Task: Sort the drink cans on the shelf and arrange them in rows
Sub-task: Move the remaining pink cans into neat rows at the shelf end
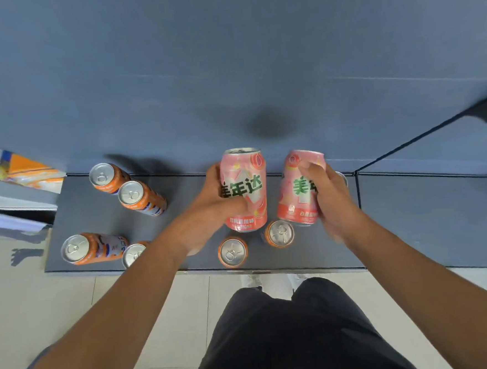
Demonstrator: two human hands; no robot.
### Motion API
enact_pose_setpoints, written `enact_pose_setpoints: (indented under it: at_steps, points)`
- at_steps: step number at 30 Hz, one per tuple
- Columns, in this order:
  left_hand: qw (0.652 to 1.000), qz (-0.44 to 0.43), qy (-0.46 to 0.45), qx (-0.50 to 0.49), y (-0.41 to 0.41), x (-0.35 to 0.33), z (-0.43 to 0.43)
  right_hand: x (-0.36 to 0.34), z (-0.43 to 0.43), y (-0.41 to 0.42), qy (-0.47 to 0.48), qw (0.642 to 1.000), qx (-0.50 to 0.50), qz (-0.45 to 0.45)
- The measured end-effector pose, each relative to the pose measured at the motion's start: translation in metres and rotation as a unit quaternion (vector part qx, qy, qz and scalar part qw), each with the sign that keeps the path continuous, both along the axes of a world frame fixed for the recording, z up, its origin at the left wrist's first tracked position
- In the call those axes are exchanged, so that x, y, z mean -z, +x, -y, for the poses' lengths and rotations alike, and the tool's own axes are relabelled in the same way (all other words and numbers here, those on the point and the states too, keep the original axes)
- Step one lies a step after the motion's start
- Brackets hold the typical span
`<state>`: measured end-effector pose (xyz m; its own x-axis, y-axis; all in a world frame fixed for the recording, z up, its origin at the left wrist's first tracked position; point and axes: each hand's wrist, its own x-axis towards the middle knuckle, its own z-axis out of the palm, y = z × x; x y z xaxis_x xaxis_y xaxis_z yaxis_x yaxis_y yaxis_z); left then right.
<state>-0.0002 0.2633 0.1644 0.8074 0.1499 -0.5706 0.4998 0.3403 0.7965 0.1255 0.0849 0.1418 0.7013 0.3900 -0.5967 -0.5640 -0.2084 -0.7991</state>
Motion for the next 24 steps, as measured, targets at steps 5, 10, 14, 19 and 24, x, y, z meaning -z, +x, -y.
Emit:
enact_pose_setpoints:
  at_steps: [5,10,14,19,24]
  points:
    - [0.995,0.063,0.052,0.049,0.006,-0.022,0.009,-0.028,0.019,-0.016,0.011,0.999,-0.038,0.005]
    - [0.990,0.089,0.094,0.052,0.008,-0.028,0.024,-0.053,0.037,-0.026,-0.018,0.993,-0.067,0.095]
    - [0.986,0.097,0.114,0.077,0.013,-0.034,0.037,-0.067,0.061,-0.030,-0.028,0.991,-0.020,0.132]
    - [0.980,0.115,0.116,0.110,0.032,-0.040,0.070,-0.082,0.097,-0.031,-0.032,0.985,0.090,0.144]
    - [0.971,0.135,0.115,0.159,0.056,-0.045,0.121,-0.086,0.146,-0.038,-0.053,0.972,0.168,0.156]
